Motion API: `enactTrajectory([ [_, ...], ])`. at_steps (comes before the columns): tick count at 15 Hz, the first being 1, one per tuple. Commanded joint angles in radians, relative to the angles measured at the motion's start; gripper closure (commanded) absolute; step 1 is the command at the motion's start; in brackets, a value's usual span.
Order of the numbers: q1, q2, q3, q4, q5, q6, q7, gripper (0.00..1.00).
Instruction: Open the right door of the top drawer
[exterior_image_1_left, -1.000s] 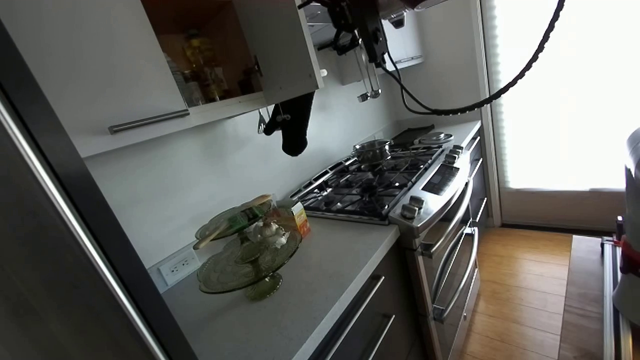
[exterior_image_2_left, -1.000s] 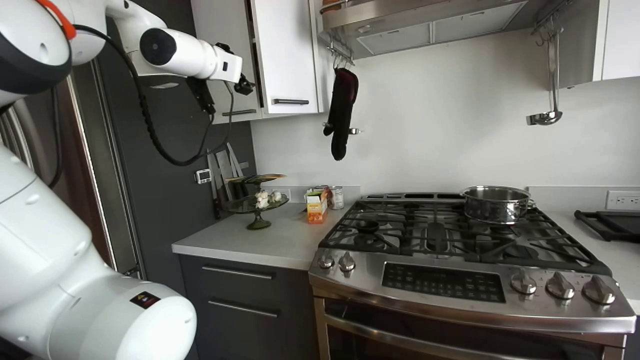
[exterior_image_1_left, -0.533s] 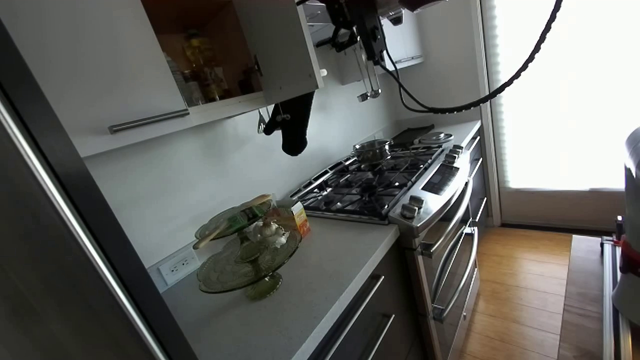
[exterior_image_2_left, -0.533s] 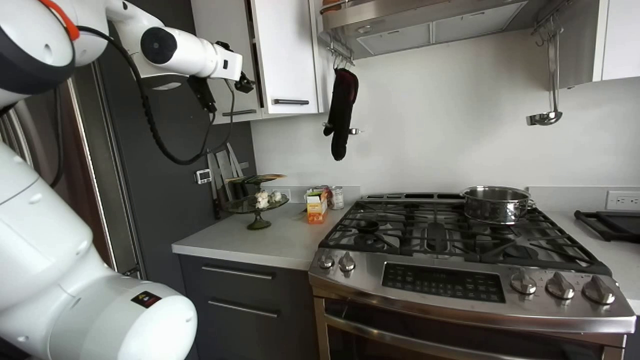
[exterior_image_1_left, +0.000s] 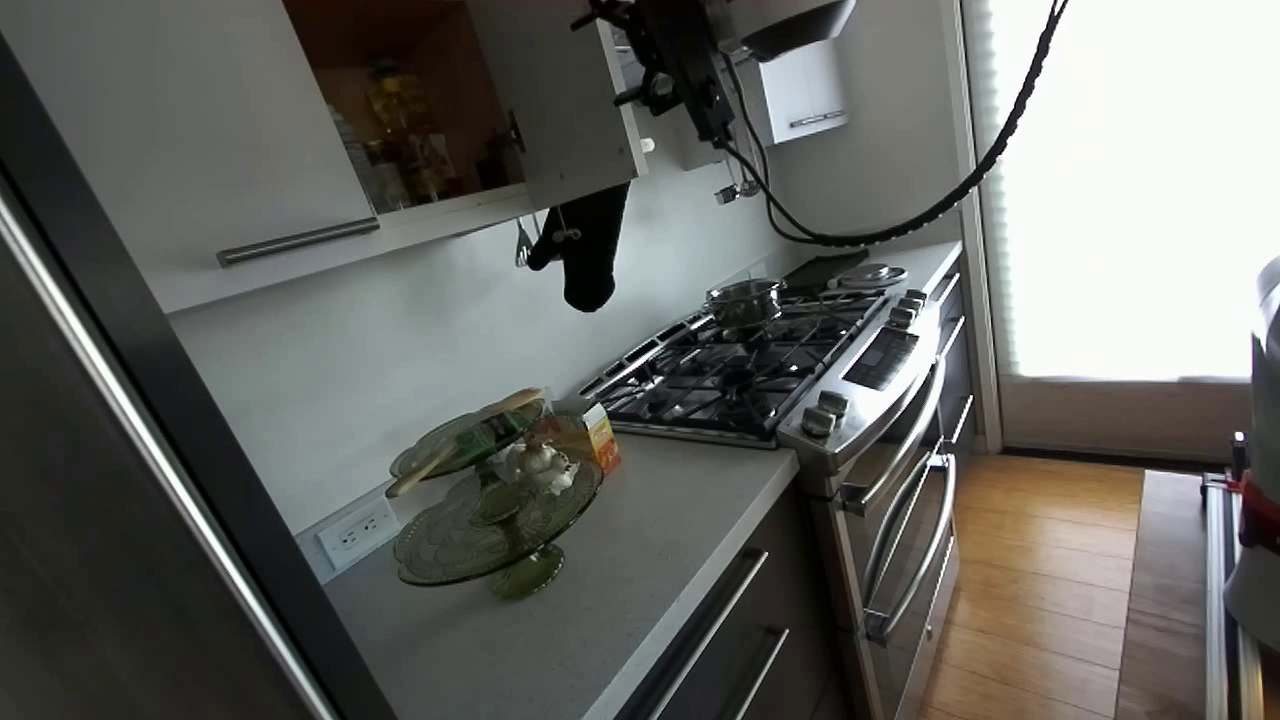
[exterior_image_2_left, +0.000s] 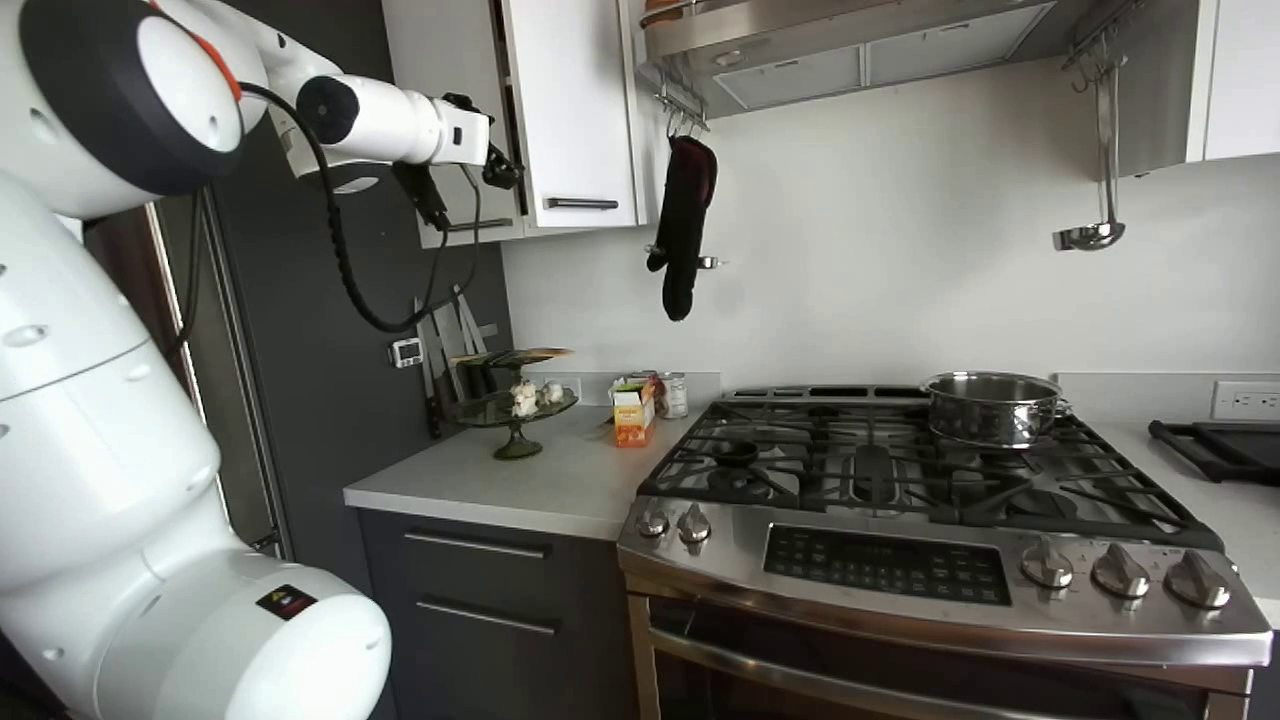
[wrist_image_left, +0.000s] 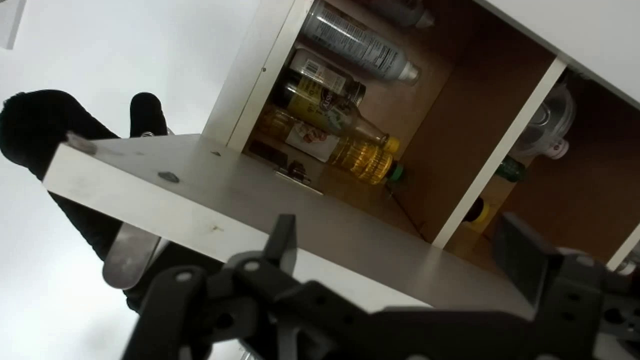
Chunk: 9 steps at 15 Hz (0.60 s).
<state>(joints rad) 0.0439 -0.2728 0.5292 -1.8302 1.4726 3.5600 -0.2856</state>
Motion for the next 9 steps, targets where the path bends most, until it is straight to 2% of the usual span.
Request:
enactTrajectory([
  [1,-0.009,0.109,0.039,0.106,-0.088,0.084,0.060,0.00],
  [5,-0.001,0.173,0.050,0.152,-0.161,0.116,0.147,0.00],
  [9,-0.003,0.201,0.062,0.161,-0.170,0.190,0.158,0.00],
])
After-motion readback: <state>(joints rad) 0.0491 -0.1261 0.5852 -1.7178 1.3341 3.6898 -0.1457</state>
